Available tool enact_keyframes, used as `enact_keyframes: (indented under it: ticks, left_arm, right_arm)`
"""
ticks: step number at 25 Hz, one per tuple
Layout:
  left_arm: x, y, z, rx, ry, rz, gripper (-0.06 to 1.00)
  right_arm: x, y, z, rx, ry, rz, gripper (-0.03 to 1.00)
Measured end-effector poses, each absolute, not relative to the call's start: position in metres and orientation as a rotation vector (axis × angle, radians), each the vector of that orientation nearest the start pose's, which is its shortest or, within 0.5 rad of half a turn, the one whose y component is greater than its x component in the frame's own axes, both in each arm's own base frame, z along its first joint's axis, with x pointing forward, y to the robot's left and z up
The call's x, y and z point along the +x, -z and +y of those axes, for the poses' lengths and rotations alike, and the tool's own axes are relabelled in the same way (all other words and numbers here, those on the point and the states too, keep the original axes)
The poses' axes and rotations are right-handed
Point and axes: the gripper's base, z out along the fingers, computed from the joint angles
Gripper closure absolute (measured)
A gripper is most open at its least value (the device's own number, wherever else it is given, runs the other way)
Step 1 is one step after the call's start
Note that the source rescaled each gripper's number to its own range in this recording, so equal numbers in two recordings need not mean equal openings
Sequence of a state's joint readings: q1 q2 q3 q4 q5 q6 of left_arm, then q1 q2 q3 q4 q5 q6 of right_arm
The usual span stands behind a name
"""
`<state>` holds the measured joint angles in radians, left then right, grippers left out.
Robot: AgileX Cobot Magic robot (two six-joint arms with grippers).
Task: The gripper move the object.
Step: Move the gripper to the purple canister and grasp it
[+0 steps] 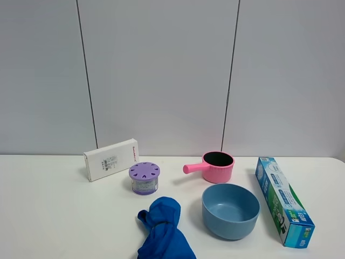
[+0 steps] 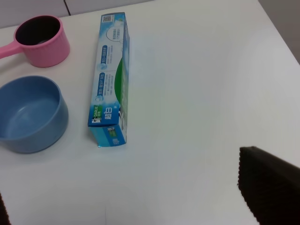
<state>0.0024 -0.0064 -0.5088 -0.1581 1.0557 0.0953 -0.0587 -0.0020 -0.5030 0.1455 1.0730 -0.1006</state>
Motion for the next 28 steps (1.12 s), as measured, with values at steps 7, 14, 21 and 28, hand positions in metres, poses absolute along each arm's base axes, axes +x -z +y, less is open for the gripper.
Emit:
enact_keyframes:
  ticks: [7,14,21,28]
  left_arm:
    - [-0.0072,-0.2809,-0.0125,0.102,0.126,2.014,-0.06]
    - [-0.0072,-0.2809,-0.0125,0.102,0.126,2.014,-0.06]
    - [-0.0072,-0.2809,-0.0125,0.102,0.126,2.014,-0.06]
    - [-0.0072,-0.2809,-0.0125,0.102,0.126,2.014,-0.06]
  right_arm:
    - [-0.0058,-0.2778,0.012,-0.051,-0.075,2.043,-0.03]
    - [-0.0058,-0.2778,0.012,-0.051,-0.075,2.043,-0.03]
    - [-0.0058,-0.2778,0.012,-0.051,-0.075,2.043,-0.03]
    - [-0.0058,-0.2778,0.012,-0.051,-0.075,2.043,-0.03]
